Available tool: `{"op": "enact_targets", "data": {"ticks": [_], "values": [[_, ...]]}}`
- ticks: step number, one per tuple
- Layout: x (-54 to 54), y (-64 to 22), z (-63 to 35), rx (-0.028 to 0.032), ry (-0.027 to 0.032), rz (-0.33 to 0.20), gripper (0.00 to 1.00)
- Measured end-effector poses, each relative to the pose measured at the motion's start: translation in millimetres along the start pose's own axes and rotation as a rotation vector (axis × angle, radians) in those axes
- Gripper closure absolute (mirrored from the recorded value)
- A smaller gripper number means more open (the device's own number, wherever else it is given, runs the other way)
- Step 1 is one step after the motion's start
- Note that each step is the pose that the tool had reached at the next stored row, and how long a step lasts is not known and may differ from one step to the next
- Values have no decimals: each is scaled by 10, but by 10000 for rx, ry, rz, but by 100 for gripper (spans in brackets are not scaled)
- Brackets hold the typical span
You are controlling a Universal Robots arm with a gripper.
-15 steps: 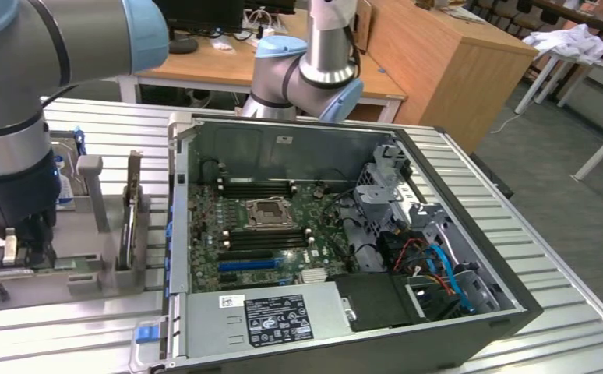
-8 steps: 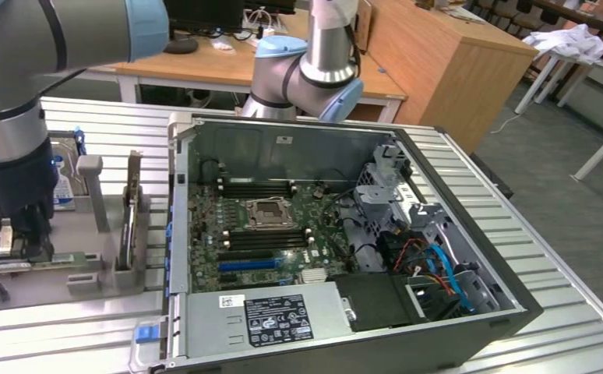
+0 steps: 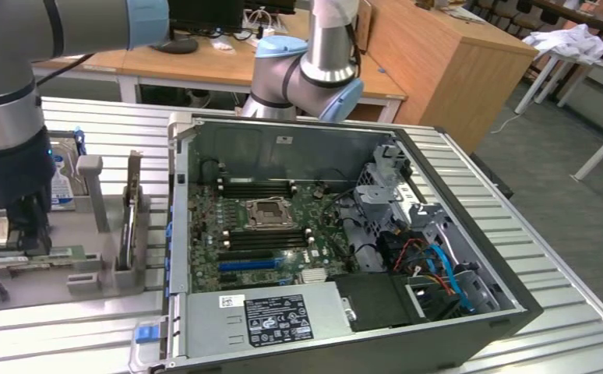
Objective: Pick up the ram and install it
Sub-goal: 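Pick up the ram and move it above insertion slot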
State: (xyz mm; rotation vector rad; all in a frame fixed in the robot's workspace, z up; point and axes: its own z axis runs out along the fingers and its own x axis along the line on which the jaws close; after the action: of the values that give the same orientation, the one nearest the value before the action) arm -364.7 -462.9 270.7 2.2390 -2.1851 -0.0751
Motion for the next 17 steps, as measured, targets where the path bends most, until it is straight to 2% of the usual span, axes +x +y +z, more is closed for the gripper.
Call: {"op": "enact_targets", "data": {"ticks": [17], "values": [[-7,8,-282,0,0,0,88]]}}
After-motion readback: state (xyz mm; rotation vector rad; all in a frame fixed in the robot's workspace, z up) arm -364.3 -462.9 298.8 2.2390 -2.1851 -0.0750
